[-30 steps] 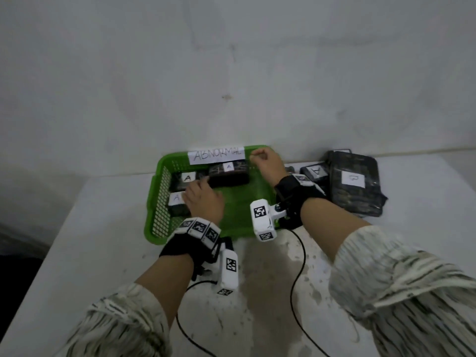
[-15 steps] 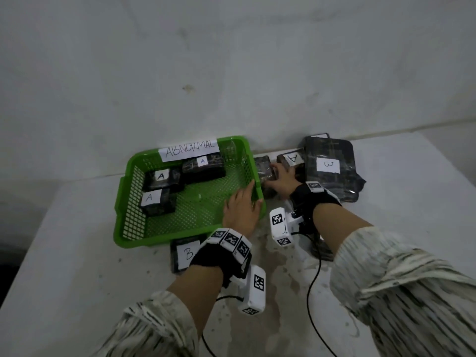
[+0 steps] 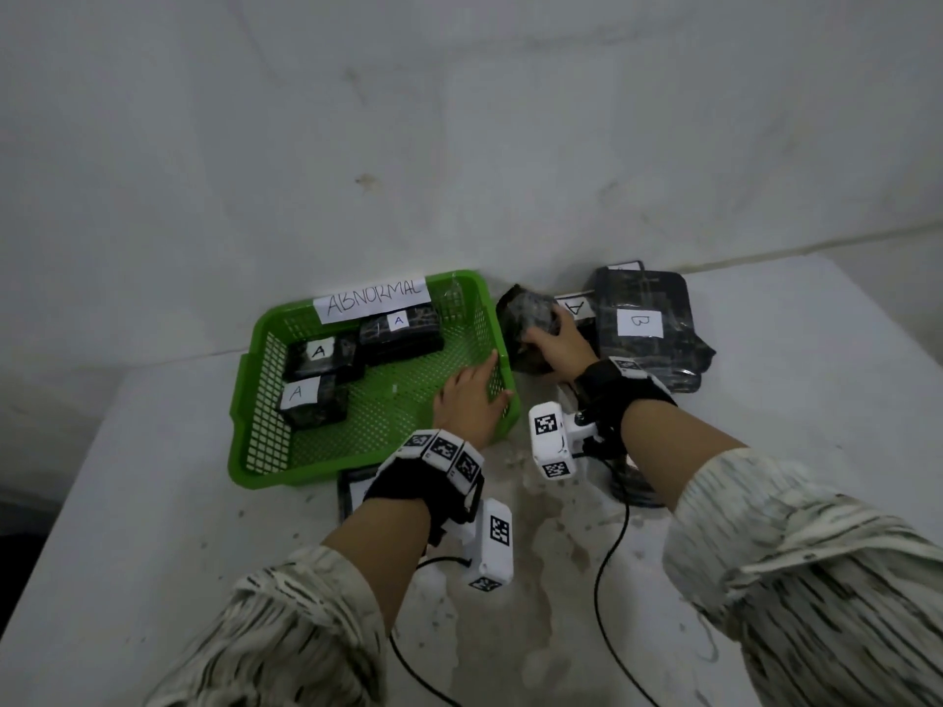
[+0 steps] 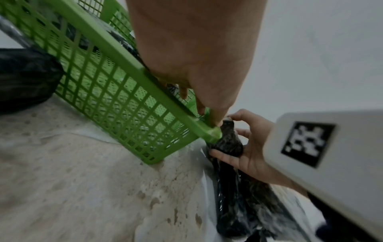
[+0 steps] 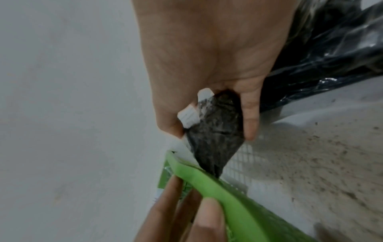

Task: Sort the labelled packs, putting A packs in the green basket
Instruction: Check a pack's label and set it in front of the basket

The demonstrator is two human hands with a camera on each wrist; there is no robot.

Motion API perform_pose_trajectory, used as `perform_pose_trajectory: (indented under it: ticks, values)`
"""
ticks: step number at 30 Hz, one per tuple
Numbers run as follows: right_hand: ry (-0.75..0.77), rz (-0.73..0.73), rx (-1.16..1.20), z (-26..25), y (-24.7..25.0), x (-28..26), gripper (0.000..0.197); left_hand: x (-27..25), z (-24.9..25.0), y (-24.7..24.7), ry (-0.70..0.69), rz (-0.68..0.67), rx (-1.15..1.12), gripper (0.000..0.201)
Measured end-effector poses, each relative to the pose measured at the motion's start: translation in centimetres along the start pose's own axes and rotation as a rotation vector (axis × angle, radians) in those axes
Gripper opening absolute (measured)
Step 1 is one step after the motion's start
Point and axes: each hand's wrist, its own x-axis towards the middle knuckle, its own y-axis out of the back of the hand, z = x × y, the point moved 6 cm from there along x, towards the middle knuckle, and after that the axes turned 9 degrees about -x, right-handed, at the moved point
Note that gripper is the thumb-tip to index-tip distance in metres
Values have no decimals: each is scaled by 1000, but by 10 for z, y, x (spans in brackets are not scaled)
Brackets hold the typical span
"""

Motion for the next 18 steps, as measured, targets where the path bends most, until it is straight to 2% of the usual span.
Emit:
perform_pose_trajectory:
  ticks: [2, 5, 6, 8, 10, 13, 16, 18]
  values:
    - [50, 37, 135, -8, 7, -10, 66, -1, 0, 10, 1, 38, -85, 53]
    - [110, 92, 206, -9, 21, -25, 50, -5, -1, 26, -18, 109, -309, 47]
    - [106, 111, 216, -6, 25, -28, 48, -8, 1, 27, -34, 64, -379, 46]
    - [75, 107, 230, 2, 26, -34, 44, -19, 13, 20, -67, -126, -536, 46]
    - [47, 62, 223, 2, 21, -41, 32, -29, 29, 11, -83, -272, -601, 47]
    - [28, 57, 234, -7, 13, -54, 5, -33, 45, 5, -105, -305, -593, 49]
    - [43, 178, 204, -9, 12, -50, 21, -35, 44, 3, -73, -300, -667, 53]
    - [74, 246, 160, -7, 15, -43, 22, -38, 41, 10, -61, -243, -660, 46]
